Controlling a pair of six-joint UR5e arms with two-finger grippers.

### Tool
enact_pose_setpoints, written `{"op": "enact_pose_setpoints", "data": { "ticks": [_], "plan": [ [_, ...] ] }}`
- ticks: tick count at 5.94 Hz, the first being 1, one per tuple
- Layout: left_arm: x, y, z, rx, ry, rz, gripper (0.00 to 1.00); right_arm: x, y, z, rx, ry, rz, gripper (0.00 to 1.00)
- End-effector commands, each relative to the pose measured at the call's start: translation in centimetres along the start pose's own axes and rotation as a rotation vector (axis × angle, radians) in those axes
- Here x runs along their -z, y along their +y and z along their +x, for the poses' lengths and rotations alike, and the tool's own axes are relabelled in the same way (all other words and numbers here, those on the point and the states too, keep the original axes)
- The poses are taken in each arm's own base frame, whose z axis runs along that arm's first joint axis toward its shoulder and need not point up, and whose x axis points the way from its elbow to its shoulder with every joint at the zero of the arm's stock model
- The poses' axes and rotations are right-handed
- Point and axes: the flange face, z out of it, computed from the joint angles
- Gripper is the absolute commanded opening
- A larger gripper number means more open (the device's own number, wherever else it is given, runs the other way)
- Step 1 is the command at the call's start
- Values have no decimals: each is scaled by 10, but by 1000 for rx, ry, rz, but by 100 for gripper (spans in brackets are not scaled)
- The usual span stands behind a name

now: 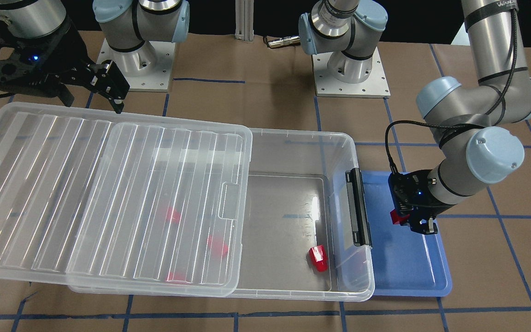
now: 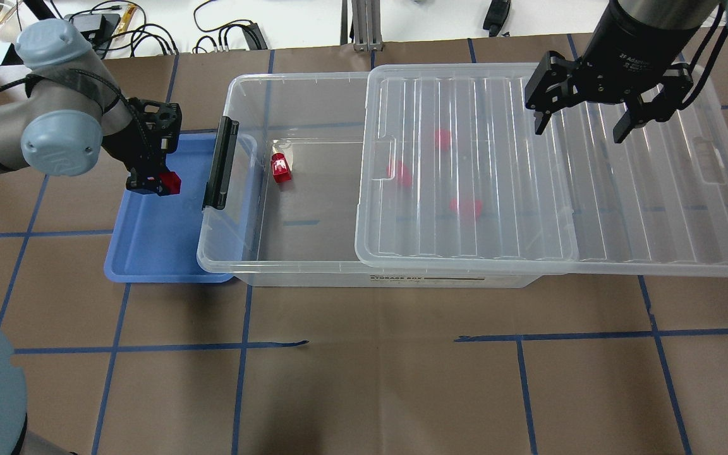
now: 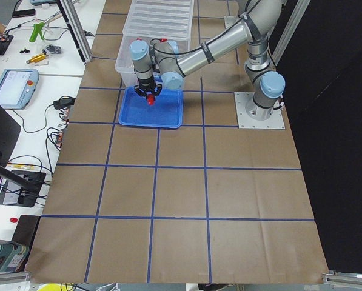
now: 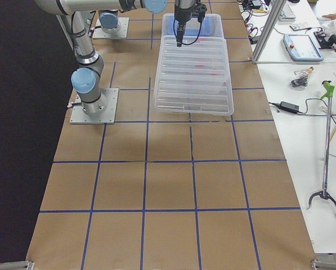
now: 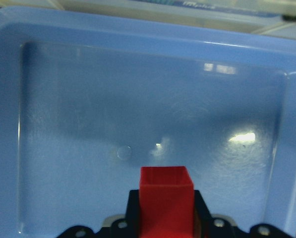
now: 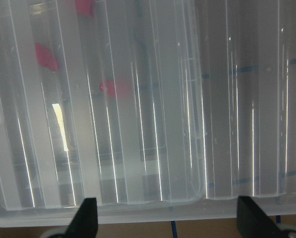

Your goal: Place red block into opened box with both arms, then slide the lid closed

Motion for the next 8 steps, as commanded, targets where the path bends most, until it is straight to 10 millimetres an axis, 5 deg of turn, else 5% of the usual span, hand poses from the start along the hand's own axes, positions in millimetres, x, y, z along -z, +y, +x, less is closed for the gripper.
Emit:
{"op": "enact_pose_setpoints", "data": {
  "ticks": [1,4,8],
  "plan": [
    [86,-42,40,17,-83,-8,2,-5,-3,2,13,32,-7,100],
    [106,-146,58,51,-119,54,2,-6,-3,3,8,32,-7,100],
    [-22,-235,41,-105,-9,36,3,1,-2,1,19,18,5,100]
  ]
}}
